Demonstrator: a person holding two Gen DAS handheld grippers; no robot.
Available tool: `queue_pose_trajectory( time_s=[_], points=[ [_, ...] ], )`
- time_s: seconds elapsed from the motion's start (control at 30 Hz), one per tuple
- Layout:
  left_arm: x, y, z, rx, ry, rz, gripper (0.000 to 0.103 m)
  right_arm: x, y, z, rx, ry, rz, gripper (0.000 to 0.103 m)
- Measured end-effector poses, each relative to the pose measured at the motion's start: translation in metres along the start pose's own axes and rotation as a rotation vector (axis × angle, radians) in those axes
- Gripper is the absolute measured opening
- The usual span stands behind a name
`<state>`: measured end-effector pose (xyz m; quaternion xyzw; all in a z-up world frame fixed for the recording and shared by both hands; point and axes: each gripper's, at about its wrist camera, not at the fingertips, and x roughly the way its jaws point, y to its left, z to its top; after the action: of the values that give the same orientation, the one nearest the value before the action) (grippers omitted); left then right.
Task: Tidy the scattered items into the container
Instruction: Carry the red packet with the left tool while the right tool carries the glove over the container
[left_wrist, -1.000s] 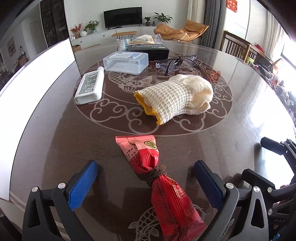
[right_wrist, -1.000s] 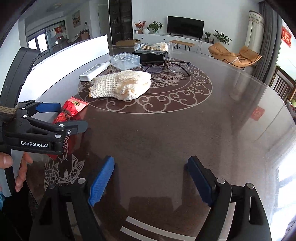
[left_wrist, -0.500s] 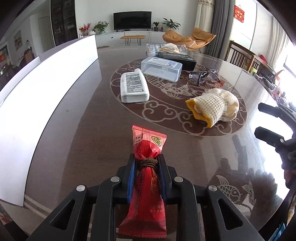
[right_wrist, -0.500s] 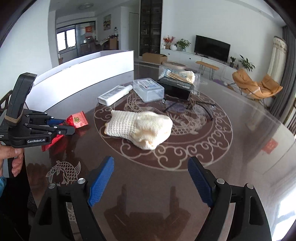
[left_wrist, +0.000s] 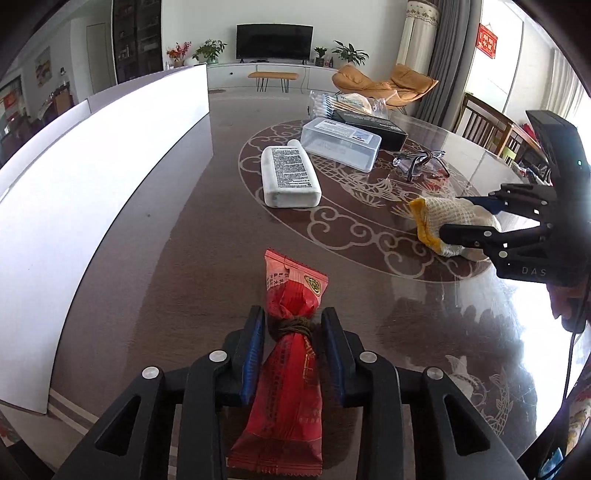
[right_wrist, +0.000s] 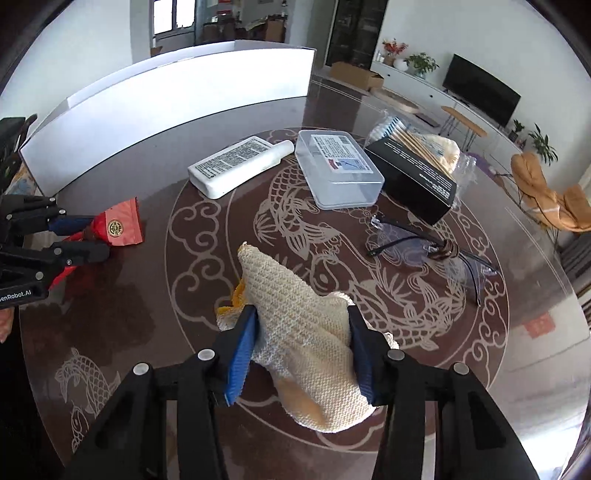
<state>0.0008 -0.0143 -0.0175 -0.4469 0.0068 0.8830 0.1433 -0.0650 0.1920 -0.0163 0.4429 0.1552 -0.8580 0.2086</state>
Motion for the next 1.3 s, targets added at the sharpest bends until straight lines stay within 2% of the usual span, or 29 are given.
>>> queue_pose_trajectory(
  time_s=[0.03,0.07,0.1,0.13,0.2,0.37,0.53,1.27,1.3],
  points=[
    [0.001,-0.002,0.000,-0.001,0.000,-0.014,0.069,-0.004,-0.003,-0.007,0.055,-0.016,0.003,0.055],
    [0.005,-0.005,0.001,0.003,0.011,0.005,0.098,-0.008,-0.005,-0.013,0.099,-0.032,0.000,0.057],
    [0.010,-0.009,0.001,0.012,0.026,0.043,0.103,-0.010,-0.006,-0.018,0.127,-0.048,-0.009,0.064],
    [0.013,-0.013,0.000,0.029,0.028,0.075,0.103,-0.012,-0.006,-0.022,0.139,-0.063,-0.022,0.069],
    [0.016,-0.018,0.001,0.054,0.041,0.105,0.103,-0.014,-0.003,-0.027,0.137,-0.095,-0.047,0.070],
    [0.016,-0.017,0.002,0.053,0.040,0.108,0.103,-0.010,0.002,-0.025,0.127,-0.104,-0.082,0.075],
    [0.016,-0.017,0.002,0.050,0.037,0.109,0.103,-0.008,-0.006,-0.027,0.158,-0.094,-0.053,0.078],
    [0.018,-0.015,0.005,0.074,0.064,0.085,0.103,-0.006,-0.004,-0.027,0.153,-0.089,-0.059,0.079],
    [0.016,-0.014,0.004,0.074,0.040,0.085,0.095,-0.006,-0.005,-0.027,0.163,-0.091,-0.055,0.079]
  ],
)
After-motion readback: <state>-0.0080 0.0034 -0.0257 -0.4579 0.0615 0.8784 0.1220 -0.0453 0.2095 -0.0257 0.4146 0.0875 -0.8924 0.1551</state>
